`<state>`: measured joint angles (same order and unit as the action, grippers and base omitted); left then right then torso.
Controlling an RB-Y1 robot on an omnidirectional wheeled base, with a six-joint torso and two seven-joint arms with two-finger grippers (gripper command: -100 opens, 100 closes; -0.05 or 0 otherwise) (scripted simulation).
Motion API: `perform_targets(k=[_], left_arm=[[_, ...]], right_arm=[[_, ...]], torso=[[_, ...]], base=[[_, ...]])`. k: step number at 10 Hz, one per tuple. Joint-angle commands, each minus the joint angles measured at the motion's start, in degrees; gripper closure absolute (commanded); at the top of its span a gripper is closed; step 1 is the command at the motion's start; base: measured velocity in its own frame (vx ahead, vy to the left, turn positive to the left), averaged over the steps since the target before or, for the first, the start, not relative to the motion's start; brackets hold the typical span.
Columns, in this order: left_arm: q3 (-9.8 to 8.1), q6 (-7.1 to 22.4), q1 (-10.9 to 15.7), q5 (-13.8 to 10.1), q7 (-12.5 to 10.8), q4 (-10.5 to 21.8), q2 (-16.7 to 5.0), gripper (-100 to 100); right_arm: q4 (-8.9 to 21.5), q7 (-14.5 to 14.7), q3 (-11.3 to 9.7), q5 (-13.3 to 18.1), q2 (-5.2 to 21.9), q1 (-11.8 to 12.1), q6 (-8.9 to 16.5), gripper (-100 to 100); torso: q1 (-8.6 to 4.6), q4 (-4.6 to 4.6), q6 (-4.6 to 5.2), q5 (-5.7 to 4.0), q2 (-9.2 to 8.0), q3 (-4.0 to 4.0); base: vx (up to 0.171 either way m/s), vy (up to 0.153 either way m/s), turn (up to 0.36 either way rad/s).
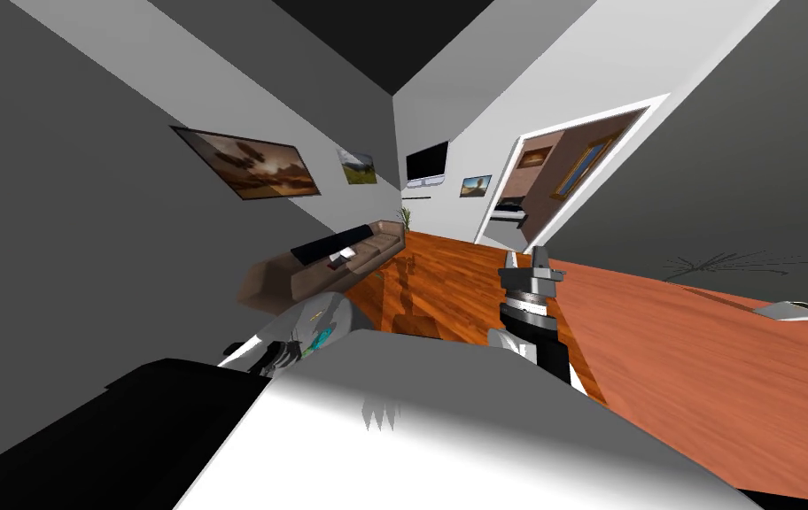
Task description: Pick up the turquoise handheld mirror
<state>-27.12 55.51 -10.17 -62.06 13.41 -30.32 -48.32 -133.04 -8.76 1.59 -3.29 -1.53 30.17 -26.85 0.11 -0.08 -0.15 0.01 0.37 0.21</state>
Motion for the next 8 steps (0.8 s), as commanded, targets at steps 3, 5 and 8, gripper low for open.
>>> perform_targets(k=[3, 5, 8], left_arm=[[-3.94, 0.3, 0.0, 3.2, 5.9, -0.1, 2.2, -100], [-6.17, 0.5, -0.2, 5.0, 9.0, -0.5, 3.5, -100], [-8.41, 0.7, -0.3, 6.8, 11.9, -0.9, 4.8, -100]], right_arm=[[0.0, 0.0, 0.0, 0.0, 0.0, 0.0, 0.0, 0], [0.0, 0.0, 0.0, 0.0, 0.0, 0.0, 0.0, 0], [0.0, 0.0, 0.0, 0.0, 0.0, 0.0, 0.0, 0]], torso=[[-0.11, -0.01, -0.01, -0.02, 0.03, 0.02], [-0.11, -0.03, 0.02, -0.03, 0.11, 0.07], [-0.04, 0.03, 0.01, -0.01, -0.17, -0.09]], base=[[0.149, 0.000, 0.216], [0.173, 0.007, 0.190], [0.099, 0.008, 0.137]])
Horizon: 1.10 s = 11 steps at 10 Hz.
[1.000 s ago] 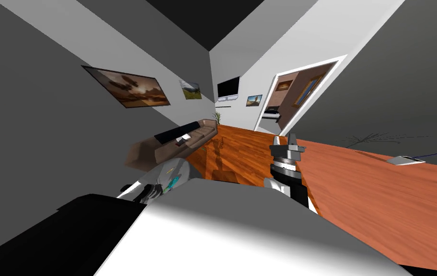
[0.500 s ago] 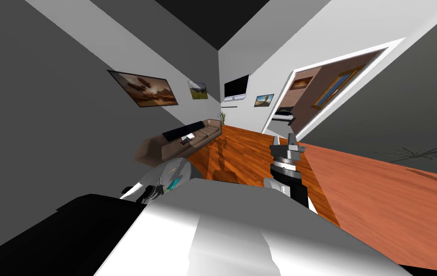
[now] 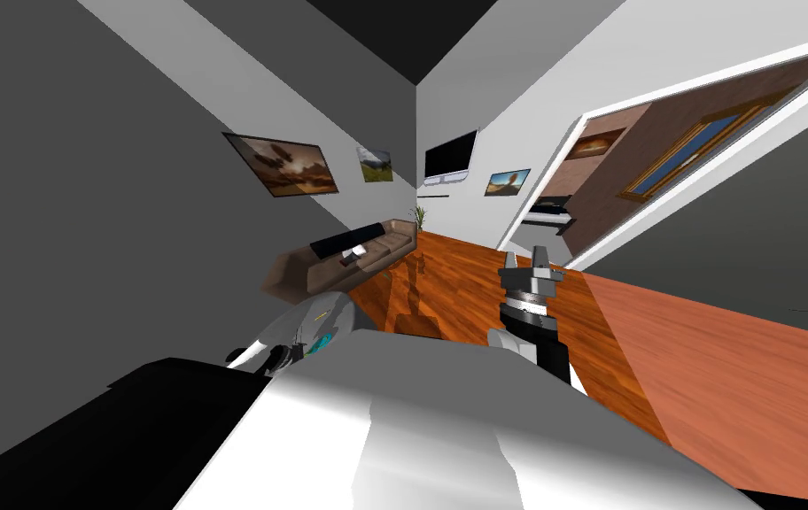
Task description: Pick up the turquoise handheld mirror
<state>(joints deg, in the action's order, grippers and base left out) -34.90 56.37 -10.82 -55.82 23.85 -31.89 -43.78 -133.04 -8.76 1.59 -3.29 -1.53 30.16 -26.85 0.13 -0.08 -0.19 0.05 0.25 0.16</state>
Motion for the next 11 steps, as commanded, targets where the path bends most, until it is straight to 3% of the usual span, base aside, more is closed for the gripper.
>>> perform_targets(k=[1, 2, 3, 7, 8, 9, 11], left_arm=[[-0.64, -0.2, 0.3, 0.6, 1.7, 0.7, 0.2, -100], [-0.47, -0.2, 0.4, 0.3, 1.4, 1.1, 0.0, -100], [-0.51, -0.2, 0.5, 0.4, 1.7, 1.3, 0.0, 100], [-0.53, -0.2, 0.5, 0.3, 1.7, 1.3, -0.1, 100], [-0.53, -0.2, 0.5, 0.3, 1.7, 1.3, -0.1, 0], [0.48, -0.3, 0.4, -0.3, 0.1, 0.9, -0.4, 100], [2.72, -0.5, 0.6, -2.2, -3.0, 1.3, -1.7, 100]], right_arm=[[0.0, 0.0, 0.0, 0.0, 0.0, 0.0, 0.0, 0], [0.0, 0.0, 0.0, 0.0, 0.0, 0.0, 0.0, 0], [0.0, 0.0, 0.0, 0.0, 0.0, 0.0, 0.0, 0], [0.0, 0.0, 0.0, 0.0, 0.0, 0.0, 0.0, 0], [0.0, 0.0, 0.0, 0.0, 0.0, 0.0, 0.0, 0], [0.0, 0.0, 0.0, 0.0, 0.0, 0.0, 0.0, 0], [0.0, 0.0, 0.0, 0.0, 0.0, 0.0, 0.0, 0]], torso=[[0.00, 0.00, 0.00, 0.00, 0.00, 0.00], [0.08, 0.03, 0.08, 0.07, -0.03, -0.02], [0.13, 0.07, 0.10, 0.09, -0.19, -0.11], [0.24, 0.10, 0.15, 0.18, -0.32, -0.19], [0.24, 0.10, 0.15, 0.18, -0.32, -0.19], [0.25, 0.10, 0.14, 0.19, -0.32, -0.19], [0.25, 0.21, 0.28, 0.18, -0.68, -0.41]], base=[[0.093, 0.003, 0.092], [0.031, -0.002, 0.008], [0.007, -0.001, -0.002], [0.000, 0.000, 0.000], [0.000, 0.000, 0.000], [-0.068, -0.002, -0.170], [-0.149, -0.005, -0.242]])
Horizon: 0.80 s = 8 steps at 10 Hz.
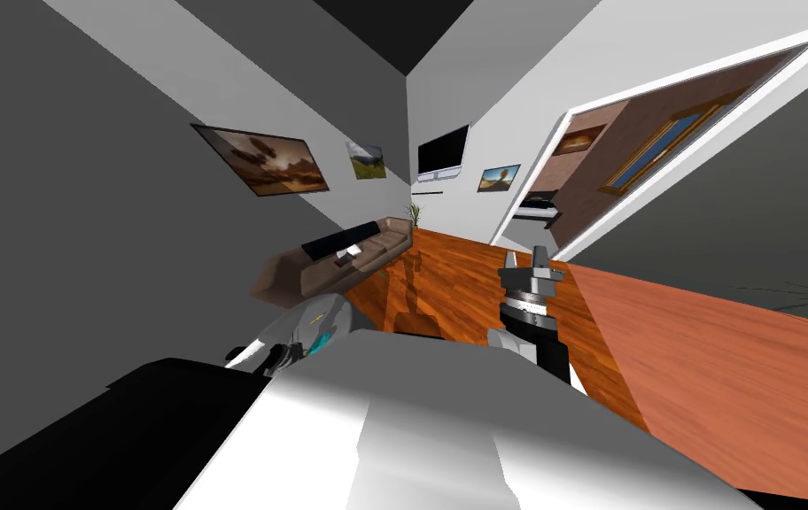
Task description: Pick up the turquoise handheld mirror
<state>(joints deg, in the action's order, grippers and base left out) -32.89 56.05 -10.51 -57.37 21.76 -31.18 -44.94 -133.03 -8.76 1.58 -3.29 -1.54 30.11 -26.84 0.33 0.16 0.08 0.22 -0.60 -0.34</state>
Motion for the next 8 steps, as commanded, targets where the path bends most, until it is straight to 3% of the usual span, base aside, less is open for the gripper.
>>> perform_targets(k=[1, 7, 8], left_arm=[[1.83, -0.3, 0.4, -1.5, -2.4, 0.8, -1.2, 100], [8.54, -0.9, 1.0, -6.9, -11.7, 1.9, -5.1, 100], [7.83, -0.8, 0.9, -6.3, -10.5, 1.8, -4.7, 100]], right_arm=[[0.0, 0.0, 0.0, 0.0, 0.0, 0.0, 0.0, 0], [0.0, 0.0, 0.0, 0.0, 0.0, 0.0, 0.0, 0], [0.0, 0.0, 0.0, 0.0, 0.0, 0.0, 0.0, 0]], torso=[[0.00, 0.00, 0.00, 0.00, 0.00, 0.00], [-0.04, 0.02, -0.07, -0.05, -0.07, -0.05], [0.01, 0.03, -0.08, -0.03, -0.09, -0.06]], base=[[-0.186, -0.012, -0.209], [-0.162, -0.021, -0.210], [-0.072, -0.006, -0.048]])
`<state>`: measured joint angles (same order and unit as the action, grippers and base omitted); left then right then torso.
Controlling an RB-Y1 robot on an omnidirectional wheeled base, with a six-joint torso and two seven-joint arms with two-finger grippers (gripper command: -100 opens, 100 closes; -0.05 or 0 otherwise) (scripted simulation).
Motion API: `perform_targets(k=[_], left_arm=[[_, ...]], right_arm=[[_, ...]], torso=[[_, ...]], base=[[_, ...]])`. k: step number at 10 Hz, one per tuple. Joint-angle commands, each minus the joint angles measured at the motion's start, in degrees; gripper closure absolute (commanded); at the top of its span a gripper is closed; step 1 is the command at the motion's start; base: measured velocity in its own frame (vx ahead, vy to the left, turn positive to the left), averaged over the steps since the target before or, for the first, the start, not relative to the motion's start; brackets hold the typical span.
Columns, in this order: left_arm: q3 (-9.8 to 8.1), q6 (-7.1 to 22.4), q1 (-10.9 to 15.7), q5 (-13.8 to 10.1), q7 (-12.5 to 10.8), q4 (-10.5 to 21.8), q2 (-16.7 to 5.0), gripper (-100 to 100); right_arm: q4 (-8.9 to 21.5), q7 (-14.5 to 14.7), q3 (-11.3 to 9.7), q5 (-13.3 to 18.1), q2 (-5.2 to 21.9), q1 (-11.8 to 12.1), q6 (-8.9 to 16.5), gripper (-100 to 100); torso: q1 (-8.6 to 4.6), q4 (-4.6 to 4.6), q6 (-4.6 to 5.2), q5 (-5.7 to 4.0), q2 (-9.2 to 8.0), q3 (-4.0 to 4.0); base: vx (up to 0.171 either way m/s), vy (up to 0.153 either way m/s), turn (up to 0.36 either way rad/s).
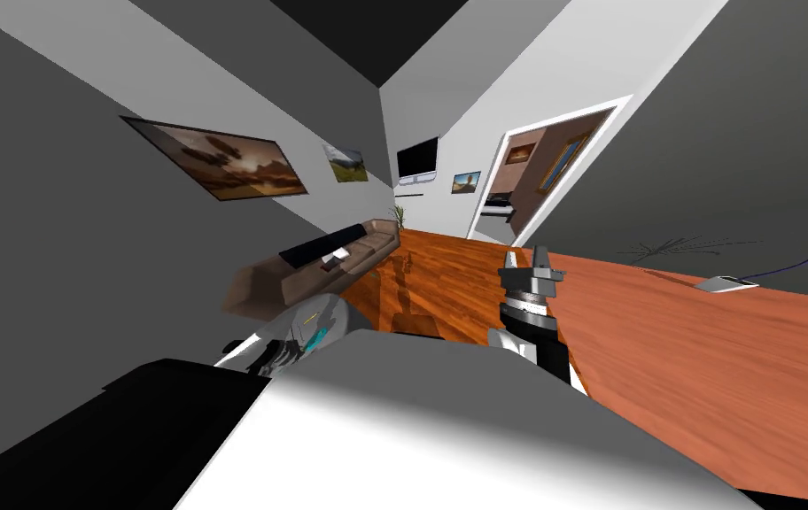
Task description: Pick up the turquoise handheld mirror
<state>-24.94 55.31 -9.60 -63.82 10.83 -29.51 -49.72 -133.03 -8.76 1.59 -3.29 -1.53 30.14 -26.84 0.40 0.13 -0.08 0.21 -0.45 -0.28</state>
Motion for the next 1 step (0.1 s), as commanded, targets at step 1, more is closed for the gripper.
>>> perform_targets(k=[1], left_arm=[[0.00, 0.0, 0.0, 0.0, 0.0, 0.0, 0.0, 0]], right_arm=[[0.0, 0.0, 0.0, 0.0, 0.0, 0.0, 0.0, 0]], torso=[[0.00, 0.00, 0.00, 0.00, 0.00, 0.00]], base=[[-0.013, -0.002, 0.009]])
